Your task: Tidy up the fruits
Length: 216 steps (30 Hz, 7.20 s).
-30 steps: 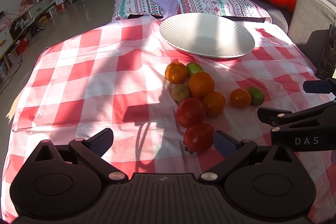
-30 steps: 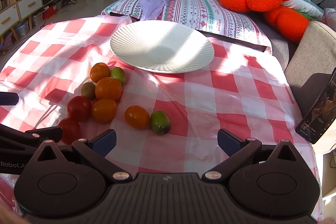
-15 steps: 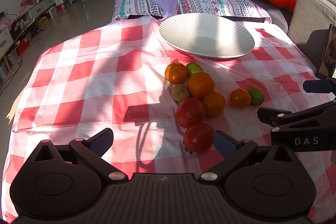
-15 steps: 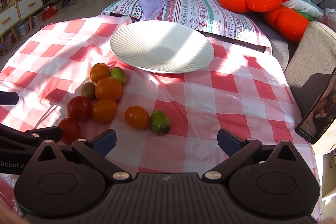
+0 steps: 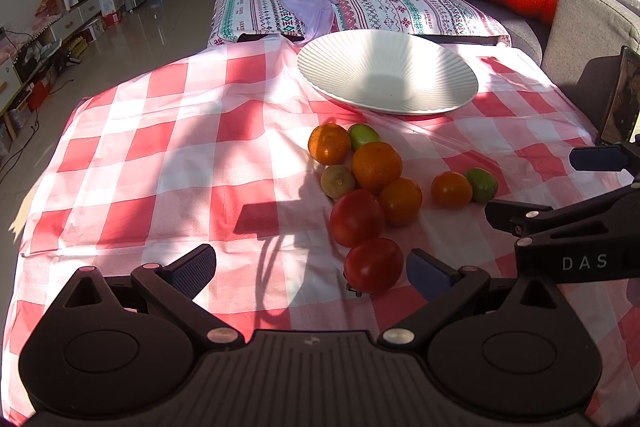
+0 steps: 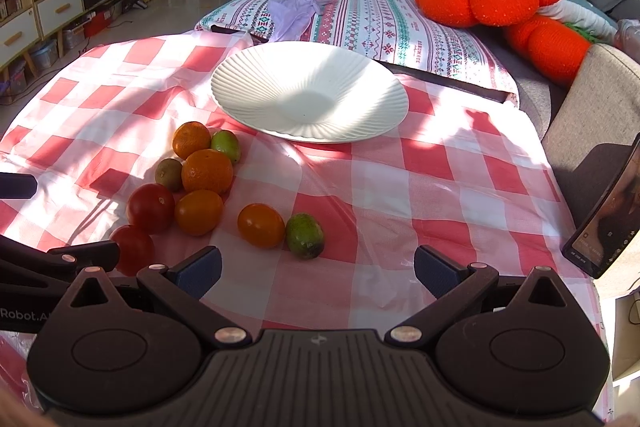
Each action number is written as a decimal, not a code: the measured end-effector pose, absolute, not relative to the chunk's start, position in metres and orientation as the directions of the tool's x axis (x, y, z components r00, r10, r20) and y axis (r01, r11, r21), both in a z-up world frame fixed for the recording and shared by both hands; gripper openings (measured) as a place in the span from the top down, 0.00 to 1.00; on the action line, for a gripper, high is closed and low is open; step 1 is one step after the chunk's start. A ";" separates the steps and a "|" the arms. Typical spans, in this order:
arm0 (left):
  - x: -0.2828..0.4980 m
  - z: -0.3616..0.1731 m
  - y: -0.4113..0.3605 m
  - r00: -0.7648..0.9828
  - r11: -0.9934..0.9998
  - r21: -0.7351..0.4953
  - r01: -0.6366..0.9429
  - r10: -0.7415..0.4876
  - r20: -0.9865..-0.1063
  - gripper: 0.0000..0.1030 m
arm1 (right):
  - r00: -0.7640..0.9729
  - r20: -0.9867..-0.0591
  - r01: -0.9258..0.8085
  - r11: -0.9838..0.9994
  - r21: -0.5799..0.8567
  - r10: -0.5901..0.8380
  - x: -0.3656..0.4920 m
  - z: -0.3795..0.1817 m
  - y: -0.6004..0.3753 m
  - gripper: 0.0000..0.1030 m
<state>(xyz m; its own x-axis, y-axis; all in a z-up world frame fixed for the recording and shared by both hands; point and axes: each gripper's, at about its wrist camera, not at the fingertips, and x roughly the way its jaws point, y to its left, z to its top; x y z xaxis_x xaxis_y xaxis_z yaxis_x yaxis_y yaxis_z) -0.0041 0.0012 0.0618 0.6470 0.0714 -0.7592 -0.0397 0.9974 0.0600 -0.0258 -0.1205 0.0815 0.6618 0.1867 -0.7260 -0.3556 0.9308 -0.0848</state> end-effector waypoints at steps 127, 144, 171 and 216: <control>0.070 0.076 -0.003 0.755 0.996 0.020 0.081 -0.049 -0.653 0.04 | 0.578 -0.685 -0.384 0.889 0.250 0.443 0.078 0.095 -0.160 0.11; 0.021 0.057 0.012 0.739 0.997 0.001 0.082 -0.061 -0.671 0.00 | 0.593 -0.679 -0.452 0.877 0.165 0.433 0.040 0.080 -0.160 0.01; 0.011 0.005 0.011 0.725 0.998 0.029 0.064 -0.027 -0.688 0.00 | 0.555 -0.743 -0.544 0.839 0.016 0.374 0.016 0.026 -0.154 0.01; 0.008 0.031 0.006 0.731 0.980 -0.089 0.176 -0.191 -0.655 0.54 | 0.518 -0.715 -0.593 0.799 0.096 0.470 0.016 0.054 -0.149 0.77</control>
